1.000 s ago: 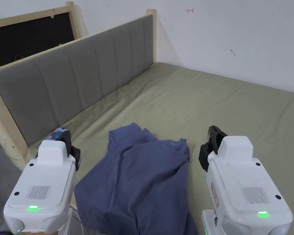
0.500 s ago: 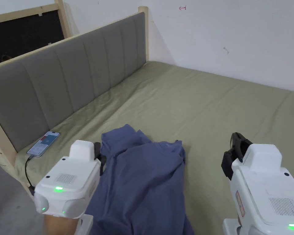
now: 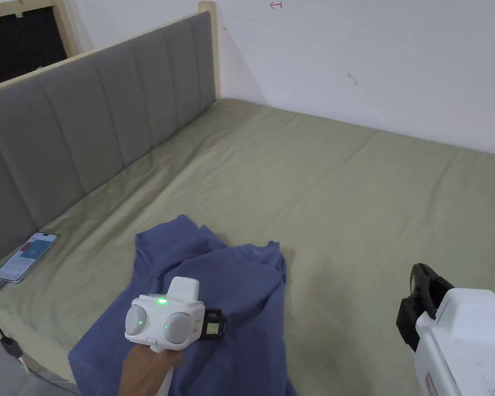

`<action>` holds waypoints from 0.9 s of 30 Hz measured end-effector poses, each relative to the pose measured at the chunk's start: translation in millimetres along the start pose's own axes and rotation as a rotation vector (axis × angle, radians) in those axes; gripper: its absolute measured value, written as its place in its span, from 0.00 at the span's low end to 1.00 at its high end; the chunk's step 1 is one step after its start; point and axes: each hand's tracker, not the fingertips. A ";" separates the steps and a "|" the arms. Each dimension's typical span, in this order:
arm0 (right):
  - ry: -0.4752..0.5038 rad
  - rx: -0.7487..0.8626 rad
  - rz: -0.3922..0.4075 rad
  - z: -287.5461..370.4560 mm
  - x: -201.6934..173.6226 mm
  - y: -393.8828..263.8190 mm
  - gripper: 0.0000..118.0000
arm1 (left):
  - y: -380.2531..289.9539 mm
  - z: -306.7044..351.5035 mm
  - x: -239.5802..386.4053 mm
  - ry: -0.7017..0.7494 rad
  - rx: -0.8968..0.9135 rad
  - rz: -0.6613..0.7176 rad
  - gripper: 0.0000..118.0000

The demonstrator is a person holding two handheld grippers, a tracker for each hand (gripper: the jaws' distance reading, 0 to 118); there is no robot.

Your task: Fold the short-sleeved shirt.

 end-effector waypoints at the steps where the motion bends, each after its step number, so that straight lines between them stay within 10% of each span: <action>1: -0.008 -0.009 -0.002 -0.1 3.6 -2.2 0.00 | -3.4 -10.1 2.9 0.004 -0.031 0.001 0.86; 4: -0.029 -0.033 -0.011 -0.6 16.0 -10.0 0.00 | -9.2 -27.1 10.0 0.002 -0.098 0.012 0.83; 8: -0.051 -0.044 -0.013 1.9 28.4 -15.1 0.00 | -10.7 -19.7 15.2 -0.007 -0.067 -0.012 0.55; 11: -0.063 -0.044 -0.027 3.6 36.9 -16.8 0.00 | -10.5 -13.6 15.7 0.044 -0.026 -0.091 0.04; 27: -0.199 0.022 -0.091 52.9 97.0 -5.6 0.00 | 68.3 143.8 64.0 -0.327 0.290 -0.069 0.00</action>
